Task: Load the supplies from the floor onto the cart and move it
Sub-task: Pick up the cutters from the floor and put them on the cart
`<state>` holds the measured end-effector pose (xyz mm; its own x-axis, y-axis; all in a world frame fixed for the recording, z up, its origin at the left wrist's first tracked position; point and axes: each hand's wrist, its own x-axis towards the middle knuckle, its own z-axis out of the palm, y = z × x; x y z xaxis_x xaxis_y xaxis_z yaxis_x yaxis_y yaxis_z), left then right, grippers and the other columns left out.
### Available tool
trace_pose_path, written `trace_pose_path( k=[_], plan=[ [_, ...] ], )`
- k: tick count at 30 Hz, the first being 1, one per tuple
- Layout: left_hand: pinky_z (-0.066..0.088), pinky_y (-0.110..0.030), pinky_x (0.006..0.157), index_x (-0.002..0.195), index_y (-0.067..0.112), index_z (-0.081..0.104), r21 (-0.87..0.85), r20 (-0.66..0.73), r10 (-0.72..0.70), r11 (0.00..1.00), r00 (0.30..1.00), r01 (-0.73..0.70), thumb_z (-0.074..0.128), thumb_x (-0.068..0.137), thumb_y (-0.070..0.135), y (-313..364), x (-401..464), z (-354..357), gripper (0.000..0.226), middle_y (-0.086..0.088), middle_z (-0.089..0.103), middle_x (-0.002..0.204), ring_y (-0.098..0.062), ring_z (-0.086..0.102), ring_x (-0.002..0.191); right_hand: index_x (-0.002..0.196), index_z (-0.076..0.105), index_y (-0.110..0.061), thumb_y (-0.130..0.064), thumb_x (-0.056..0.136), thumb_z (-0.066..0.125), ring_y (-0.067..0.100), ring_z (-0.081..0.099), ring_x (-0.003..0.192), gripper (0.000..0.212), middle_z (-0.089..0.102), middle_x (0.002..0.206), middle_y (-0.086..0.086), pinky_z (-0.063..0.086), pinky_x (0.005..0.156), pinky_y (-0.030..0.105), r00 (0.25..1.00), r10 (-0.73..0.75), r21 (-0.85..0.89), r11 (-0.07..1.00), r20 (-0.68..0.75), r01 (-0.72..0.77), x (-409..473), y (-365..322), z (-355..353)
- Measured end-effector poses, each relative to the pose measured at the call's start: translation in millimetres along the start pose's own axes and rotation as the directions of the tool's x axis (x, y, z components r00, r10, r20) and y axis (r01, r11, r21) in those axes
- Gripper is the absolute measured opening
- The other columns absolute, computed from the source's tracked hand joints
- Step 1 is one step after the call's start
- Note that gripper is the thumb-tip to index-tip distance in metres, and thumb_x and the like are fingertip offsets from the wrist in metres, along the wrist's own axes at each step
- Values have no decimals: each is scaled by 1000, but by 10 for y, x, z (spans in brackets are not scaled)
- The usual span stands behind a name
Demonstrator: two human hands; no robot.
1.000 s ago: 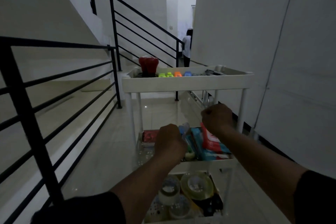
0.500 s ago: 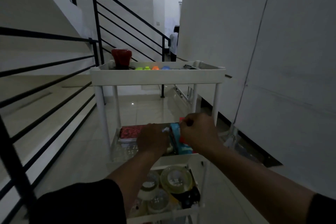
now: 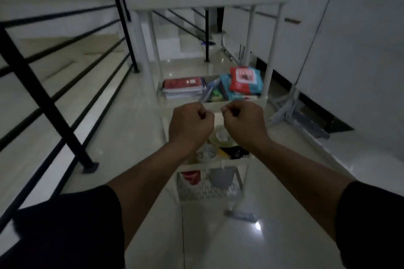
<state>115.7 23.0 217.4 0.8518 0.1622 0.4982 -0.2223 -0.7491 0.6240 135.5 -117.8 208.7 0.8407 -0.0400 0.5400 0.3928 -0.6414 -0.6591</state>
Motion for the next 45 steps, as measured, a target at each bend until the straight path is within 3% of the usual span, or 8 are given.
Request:
trace_pose_path(
  k=[9,16,19,24,27,30,38,45],
  plan=[
    [48,-30,55,61,8,63,31,203,-176,984,963,173,58,81,23,-824,-983,452,25,-3,62,58,-13,57,54,57,59,-8,-14,83,59,13,54,57,26,56,50,1,34,49,11,982,148,-45,989,120,-144,-1080,809,427],
    [38,-25,45,58,18,55,217,330,-77,976,941,4,58,81,29,-1295,-1236,825,25,3,58,58,-15,54,55,59,55,-18,-17,83,60,-3,49,48,24,49,51,-13,37,54,3,924,316,-169,944,214,-283,-1655,1558,693],
    [29,-22,43,53,22,43,228,402,-131,973,906,40,54,81,31,-1457,-1381,1050,31,7,49,54,-9,49,52,60,61,-11,-16,82,59,2,52,48,22,56,54,-7,34,46,9,874,417,-228,902,249,-366,-1914,1881,818],
    [35,-26,53,54,20,45,238,480,-219,964,849,114,57,83,26,-1731,-1715,1533,32,2,54,61,-19,56,63,59,61,-16,-9,82,55,2,48,46,24,53,52,-12,34,51,17,831,494,-282,860,257,-425,-2241,2273,999],
    [44,-28,57,57,15,51,256,495,-291,949,819,183,58,83,28,-1861,-1915,1822,30,0,60,65,-20,60,67,59,61,-19,-7,84,55,6,47,50,29,57,57,-12,46,60,26,837,468,-321,869,284,-377,-2343,2484,1102],
    [49,-28,64,69,15,63,255,518,-296,949,803,185,59,83,31,-1983,-2091,2076,22,0,65,76,-17,62,76,92,74,-16,-4,86,55,13,55,70,23,65,84,4,47,64,25,815,441,-416,866,375,-278,-2423,2723,1250],
    [46,-29,80,98,14,70,208,550,-270,961,790,184,62,86,30,-2246,-2409,2462,22,-4,67,97,-23,62,97,117,63,-17,-1,85,51,26,54,101,37,62,107,7,47,75,35,744,376,-602,798,552,43,-2397,3124,1557],
    [49,-30,81,99,19,69,230,552,-300,952,778,204,64,83,32,-2385,-2399,2590,22,-1,67,99,-22,61,98,86,70,-5,8,70,70,34,56,70,20,59,73,17,45,53,38,698,298,-562,808,651,178,-2296,3183,1671]
  ],
)
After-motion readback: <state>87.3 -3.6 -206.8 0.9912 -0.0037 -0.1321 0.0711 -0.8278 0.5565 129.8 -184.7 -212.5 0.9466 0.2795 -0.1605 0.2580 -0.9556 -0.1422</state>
